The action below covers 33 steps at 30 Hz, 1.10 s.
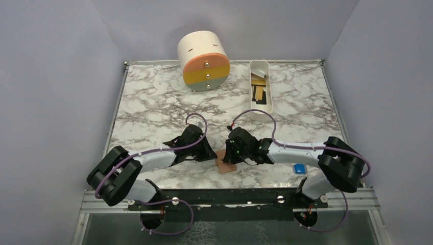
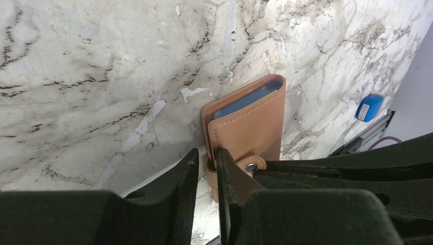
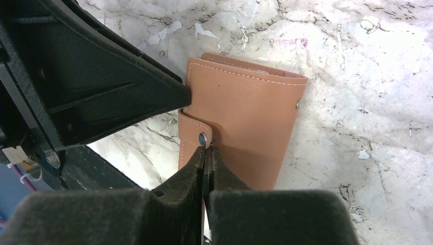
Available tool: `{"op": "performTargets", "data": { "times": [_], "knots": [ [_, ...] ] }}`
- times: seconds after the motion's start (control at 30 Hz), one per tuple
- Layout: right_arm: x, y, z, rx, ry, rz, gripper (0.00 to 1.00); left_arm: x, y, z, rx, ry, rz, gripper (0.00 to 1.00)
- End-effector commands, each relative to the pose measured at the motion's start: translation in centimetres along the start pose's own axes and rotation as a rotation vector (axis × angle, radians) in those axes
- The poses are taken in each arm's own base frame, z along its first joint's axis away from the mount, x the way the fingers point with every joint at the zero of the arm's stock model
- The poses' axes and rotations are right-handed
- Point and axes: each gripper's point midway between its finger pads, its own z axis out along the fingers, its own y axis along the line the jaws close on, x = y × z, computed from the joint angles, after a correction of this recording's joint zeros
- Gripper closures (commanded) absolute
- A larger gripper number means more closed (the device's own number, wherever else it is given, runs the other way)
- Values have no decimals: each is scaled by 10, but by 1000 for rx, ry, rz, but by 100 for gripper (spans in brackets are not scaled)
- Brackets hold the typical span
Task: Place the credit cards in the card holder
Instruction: Close the card holder at the center of the board.
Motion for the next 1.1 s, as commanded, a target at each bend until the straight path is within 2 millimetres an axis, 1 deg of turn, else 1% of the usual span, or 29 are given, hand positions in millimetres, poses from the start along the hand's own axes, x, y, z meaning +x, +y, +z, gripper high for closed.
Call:
{"op": "performTargets", "data": {
  "times": [0.0,0.27,0.43,0.67,0.73,0.83,0.9,1.07],
  "knots": [
    [5,-2,1,7,5,11,99,-4,-2,2,-2,-16,18,79],
    [9,-3,3,1,14,23,99,-3,-3,1,2,-16,19,79],
    [11,-1,3,-13,18,35,99,-7,-11,-3,23,-23,25,79],
    [15,-9,7,18,23,35,99,-5,-25,-12,76,-26,22,80],
    [15,-10,7,22,21,35,99,-6,-29,-16,92,-31,30,83],
    [15,-12,8,31,20,36,99,-5,-36,-18,113,-33,53,95],
    [14,-12,7,33,16,37,99,-2,-39,-16,121,-19,71,100],
    [13,-12,8,35,16,38,99,8,-43,-10,137,22,97,100]
  ]
}}
